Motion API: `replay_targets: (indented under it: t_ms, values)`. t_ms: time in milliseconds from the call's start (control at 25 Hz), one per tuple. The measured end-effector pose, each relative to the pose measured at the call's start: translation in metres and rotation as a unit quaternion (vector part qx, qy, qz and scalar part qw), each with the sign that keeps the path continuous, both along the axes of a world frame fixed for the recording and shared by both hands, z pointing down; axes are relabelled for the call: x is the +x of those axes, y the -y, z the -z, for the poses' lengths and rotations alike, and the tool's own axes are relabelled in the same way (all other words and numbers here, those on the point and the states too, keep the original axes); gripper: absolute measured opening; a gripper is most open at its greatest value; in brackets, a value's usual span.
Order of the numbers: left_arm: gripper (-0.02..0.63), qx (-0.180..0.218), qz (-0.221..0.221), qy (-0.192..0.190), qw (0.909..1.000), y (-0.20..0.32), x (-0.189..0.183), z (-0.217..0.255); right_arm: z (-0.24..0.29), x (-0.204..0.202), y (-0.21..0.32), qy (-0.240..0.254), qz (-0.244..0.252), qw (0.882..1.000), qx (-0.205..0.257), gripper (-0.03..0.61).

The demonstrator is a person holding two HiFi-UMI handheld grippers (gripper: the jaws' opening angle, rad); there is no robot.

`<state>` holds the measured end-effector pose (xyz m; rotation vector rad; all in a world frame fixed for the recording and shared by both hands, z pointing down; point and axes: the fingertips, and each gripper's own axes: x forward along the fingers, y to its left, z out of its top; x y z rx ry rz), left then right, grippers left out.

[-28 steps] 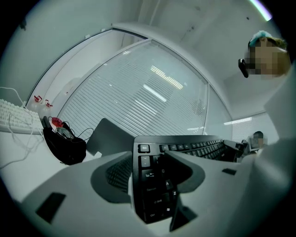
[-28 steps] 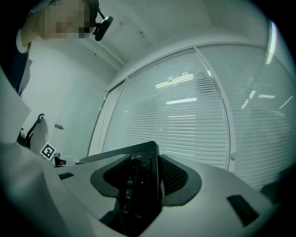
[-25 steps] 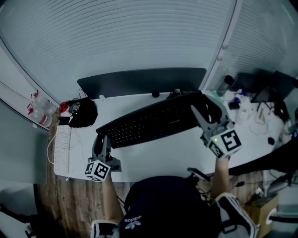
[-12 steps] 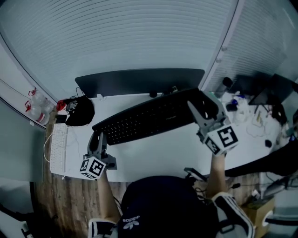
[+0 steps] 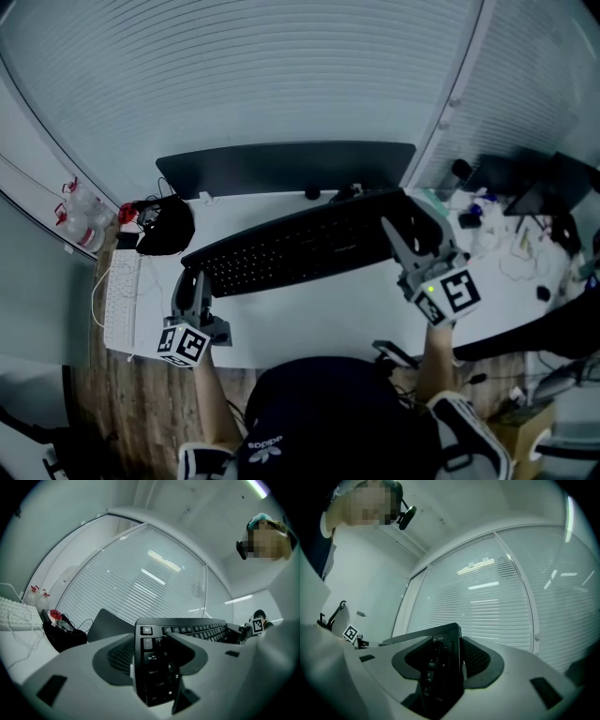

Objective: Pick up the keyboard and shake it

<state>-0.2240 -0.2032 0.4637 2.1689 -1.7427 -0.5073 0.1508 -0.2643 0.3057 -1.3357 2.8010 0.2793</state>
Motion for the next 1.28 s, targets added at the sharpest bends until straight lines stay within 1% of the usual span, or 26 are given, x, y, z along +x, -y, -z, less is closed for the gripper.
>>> replay_targets:
  t_ms: [160, 320, 480, 600, 680, 800, 880, 1080, 1280]
  values:
    - [0.205, 0.021, 0.002, 0.060, 0.9980, 0.002, -0.011, 0.027, -0.020, 0.008, -0.001, 0.043, -0.001, 0.999, -0.019, 0.189]
    - [0.206, 0.043, 0.008, 0.128, 0.9908, 0.001, -0.019, 0.068, -0.039, 0.013, -0.004, 0.103, 0.011, 0.994, -0.036, 0.190]
    - [0.206, 0.066, 0.017, 0.198, 0.9777, -0.001, -0.020, 0.111, -0.061, 0.015, -0.006, 0.152, 0.021, 0.987, -0.056, 0.189]
    - [0.206, 0.079, 0.016, 0.245, 0.9663, -0.002, -0.020, 0.136, -0.077, 0.011, -0.008, 0.174, 0.030, 0.982, -0.073, 0.189]
    - [0.206, 0.086, 0.016, 0.269, 0.9592, -0.002, -0.021, 0.151, -0.086, 0.006, -0.009, 0.188, 0.033, 0.978, -0.086, 0.189]
    - [0.206, 0.093, 0.020, 0.286, 0.9534, -0.005, -0.021, 0.163, -0.091, 0.002, -0.010, 0.203, 0.039, 0.973, -0.101, 0.190]
    - [0.206, 0.095, 0.021, 0.288, 0.9526, -0.009, -0.018, 0.164, -0.093, 0.004, -0.011, 0.204, 0.042, 0.972, -0.107, 0.190]
    - [0.206, 0.099, 0.024, 0.295, 0.9500, -0.014, -0.021, 0.169, -0.090, 0.001, -0.016, 0.209, 0.042, 0.972, -0.099, 0.189]
    - [0.206, 0.109, 0.023, 0.313, 0.9432, -0.015, -0.016, 0.178, -0.101, 0.002, -0.025, 0.229, 0.035, 0.966, -0.111, 0.189]
